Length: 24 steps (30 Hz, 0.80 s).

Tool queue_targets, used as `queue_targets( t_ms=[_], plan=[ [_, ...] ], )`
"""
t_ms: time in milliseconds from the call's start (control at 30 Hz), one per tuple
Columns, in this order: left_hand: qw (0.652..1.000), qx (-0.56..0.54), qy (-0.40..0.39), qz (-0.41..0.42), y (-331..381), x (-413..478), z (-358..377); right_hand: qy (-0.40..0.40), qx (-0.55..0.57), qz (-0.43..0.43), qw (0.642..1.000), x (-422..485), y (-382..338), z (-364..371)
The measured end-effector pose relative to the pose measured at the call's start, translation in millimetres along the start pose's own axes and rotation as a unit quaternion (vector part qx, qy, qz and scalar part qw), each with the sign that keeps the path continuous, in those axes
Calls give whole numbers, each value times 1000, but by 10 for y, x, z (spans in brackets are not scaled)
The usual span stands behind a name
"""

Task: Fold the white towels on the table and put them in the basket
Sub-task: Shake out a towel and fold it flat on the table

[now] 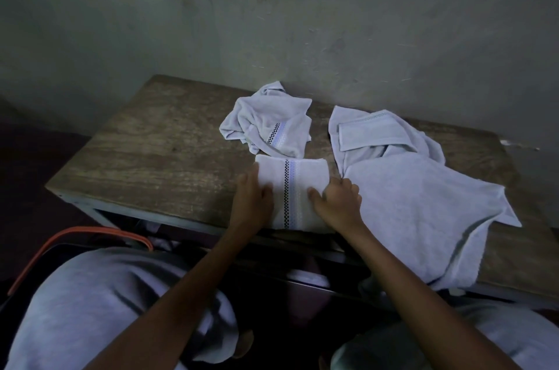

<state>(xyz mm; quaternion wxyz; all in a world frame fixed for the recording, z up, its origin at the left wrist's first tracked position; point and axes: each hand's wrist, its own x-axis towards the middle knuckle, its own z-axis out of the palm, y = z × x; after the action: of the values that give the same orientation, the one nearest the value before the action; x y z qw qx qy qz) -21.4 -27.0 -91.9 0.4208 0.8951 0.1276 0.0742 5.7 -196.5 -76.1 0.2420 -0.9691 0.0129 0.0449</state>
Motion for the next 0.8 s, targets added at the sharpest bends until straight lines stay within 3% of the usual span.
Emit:
queue_targets(
  t_ms=[200,433,800],
  plan=[
    [996,-78,43,-29,-48,37,7,-16,119,22,993,25,-72,49],
    [979,-185,82,-23,-17,-79,-103,33,330,-6,943,-113,-166,-57],
    [947,-271,169,31,170,-526,-1118,96,384,-112,911,-735,-961,-445]
  ],
)
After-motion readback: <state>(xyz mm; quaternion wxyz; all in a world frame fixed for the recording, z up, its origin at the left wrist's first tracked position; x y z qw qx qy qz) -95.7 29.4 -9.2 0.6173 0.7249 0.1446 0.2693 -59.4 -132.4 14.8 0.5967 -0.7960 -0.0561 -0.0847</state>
